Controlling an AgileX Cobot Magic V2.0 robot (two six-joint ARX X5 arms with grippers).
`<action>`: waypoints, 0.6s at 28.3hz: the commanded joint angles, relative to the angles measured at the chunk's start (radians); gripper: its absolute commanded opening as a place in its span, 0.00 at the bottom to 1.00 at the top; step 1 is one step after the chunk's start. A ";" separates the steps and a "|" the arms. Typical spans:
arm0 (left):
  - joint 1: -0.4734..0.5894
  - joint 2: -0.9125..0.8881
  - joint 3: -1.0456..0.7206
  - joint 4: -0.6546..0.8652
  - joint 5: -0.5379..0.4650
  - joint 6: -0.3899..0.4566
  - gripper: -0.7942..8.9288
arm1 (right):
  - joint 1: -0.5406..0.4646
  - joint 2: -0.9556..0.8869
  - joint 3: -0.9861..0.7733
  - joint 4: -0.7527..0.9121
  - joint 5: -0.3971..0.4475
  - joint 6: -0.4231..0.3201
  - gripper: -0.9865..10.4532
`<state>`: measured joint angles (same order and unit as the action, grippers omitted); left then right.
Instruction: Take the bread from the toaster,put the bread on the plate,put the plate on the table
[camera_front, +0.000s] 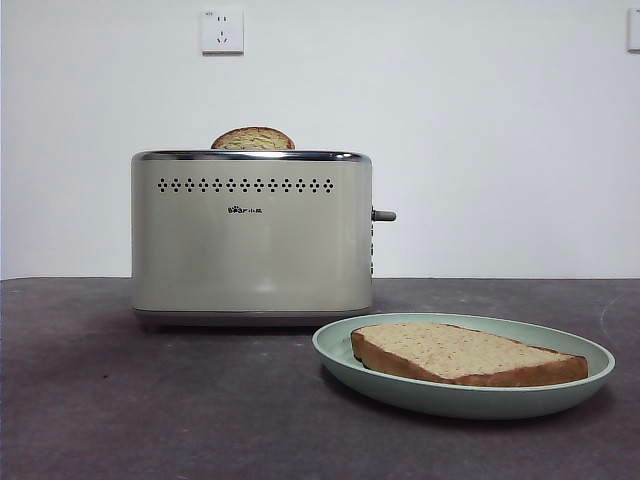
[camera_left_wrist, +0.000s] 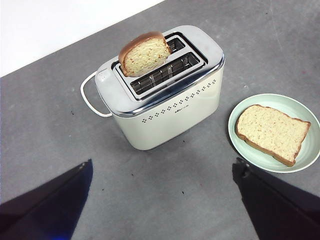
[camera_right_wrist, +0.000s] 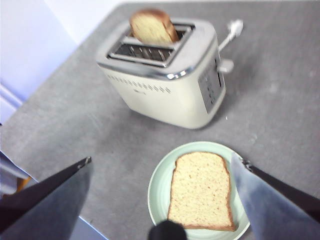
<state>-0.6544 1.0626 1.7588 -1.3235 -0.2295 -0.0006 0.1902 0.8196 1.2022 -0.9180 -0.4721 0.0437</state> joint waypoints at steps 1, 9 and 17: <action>0.000 -0.005 -0.004 0.025 -0.003 -0.008 0.56 | 0.003 -0.022 -0.006 -0.004 -0.001 0.020 0.49; 0.000 -0.005 -0.005 -0.010 -0.003 0.002 0.09 | 0.003 -0.018 -0.006 -0.009 -0.021 -0.037 0.09; 0.000 -0.005 -0.005 -0.025 -0.002 0.004 0.07 | 0.003 -0.006 -0.006 -0.004 -0.023 -0.037 0.07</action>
<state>-0.6544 1.0611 1.7588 -1.3327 -0.2295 -0.0010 0.1905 0.8101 1.2022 -0.9272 -0.4957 0.0147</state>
